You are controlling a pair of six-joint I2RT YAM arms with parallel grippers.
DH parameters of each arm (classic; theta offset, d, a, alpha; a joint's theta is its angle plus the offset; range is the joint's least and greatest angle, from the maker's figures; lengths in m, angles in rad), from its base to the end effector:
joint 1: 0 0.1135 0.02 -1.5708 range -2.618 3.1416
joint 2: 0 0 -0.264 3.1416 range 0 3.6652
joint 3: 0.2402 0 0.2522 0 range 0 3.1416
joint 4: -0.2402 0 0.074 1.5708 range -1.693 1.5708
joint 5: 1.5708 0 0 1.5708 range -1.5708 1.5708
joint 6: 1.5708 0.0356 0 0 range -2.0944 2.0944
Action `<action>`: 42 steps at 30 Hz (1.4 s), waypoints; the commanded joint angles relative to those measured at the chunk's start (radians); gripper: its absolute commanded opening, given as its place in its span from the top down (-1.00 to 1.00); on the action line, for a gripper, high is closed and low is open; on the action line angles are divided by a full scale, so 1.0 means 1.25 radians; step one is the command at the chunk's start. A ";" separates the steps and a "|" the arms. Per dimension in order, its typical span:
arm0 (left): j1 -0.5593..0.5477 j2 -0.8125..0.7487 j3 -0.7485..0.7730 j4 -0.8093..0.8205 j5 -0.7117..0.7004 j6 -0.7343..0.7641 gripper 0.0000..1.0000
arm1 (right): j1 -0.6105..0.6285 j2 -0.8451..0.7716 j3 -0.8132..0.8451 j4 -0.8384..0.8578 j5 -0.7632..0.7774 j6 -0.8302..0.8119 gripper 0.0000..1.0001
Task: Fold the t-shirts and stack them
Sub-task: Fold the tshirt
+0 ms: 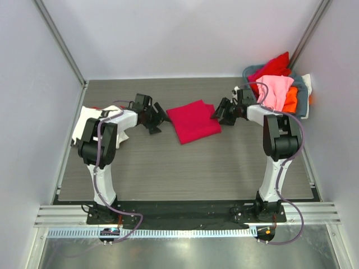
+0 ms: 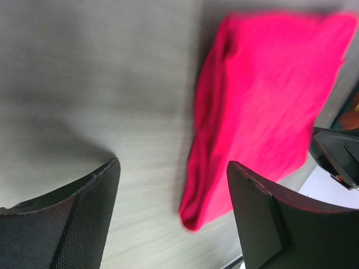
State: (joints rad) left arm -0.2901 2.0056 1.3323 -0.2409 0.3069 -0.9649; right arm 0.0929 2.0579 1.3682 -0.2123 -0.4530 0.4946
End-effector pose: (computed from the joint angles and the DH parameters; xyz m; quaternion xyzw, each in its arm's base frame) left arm 0.4051 -0.1322 0.1616 -0.2632 0.8990 -0.3042 0.1730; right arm 0.4331 0.0560 0.1540 0.1114 0.9167 0.2956 0.2447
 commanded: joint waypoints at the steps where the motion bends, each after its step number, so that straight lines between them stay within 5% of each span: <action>1: -0.019 -0.084 -0.059 0.059 0.018 0.009 -0.54 | 0.015 -0.097 -0.114 0.060 -0.025 -0.008 -0.27; 10: -0.066 -0.191 -0.217 0.113 0.033 0.040 -0.47 | 0.045 -0.306 -0.381 0.094 -0.028 0.003 0.34; 12: -0.082 -0.192 -0.225 0.124 0.039 0.043 -0.44 | 0.045 -0.333 -0.408 0.095 -0.018 0.006 0.34; 16: -0.099 -0.187 -0.222 0.140 0.051 0.055 -0.34 | 0.045 -0.376 -0.450 0.088 -0.019 0.011 0.01; 19: -0.102 -0.179 -0.207 0.140 0.053 0.066 -0.28 | 0.046 -0.398 -0.470 0.085 -0.022 0.017 0.00; 29: -0.105 -0.121 -0.164 0.150 0.078 0.079 -0.10 | 0.045 -0.408 -0.501 0.085 -0.030 0.019 0.27; 33: -0.115 -0.090 -0.137 0.151 0.086 0.080 -0.02 | 0.044 -0.392 -0.498 0.086 -0.025 0.024 0.53; 36: -0.118 -0.066 -0.123 0.149 0.087 0.077 0.17 | 0.045 -0.386 -0.502 0.086 -0.025 0.029 0.77; 37: -0.119 -0.055 -0.121 0.149 0.085 0.079 0.43 | 0.045 -0.387 -0.507 0.086 -0.024 0.030 0.81; 38: -0.119 -0.053 -0.121 0.149 0.085 0.079 0.44 | 0.045 -0.387 -0.508 0.085 -0.024 0.030 0.84; 42: -0.118 -0.069 -0.139 0.146 0.075 0.084 0.99 | 0.045 -0.374 -0.504 0.074 -0.022 0.025 0.97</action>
State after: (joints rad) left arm -0.4339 1.9369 1.1469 -0.0853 0.3897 -0.8795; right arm 0.1478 1.5768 0.7403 -0.1276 -0.4820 0.5293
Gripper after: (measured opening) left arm 0.036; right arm 0.029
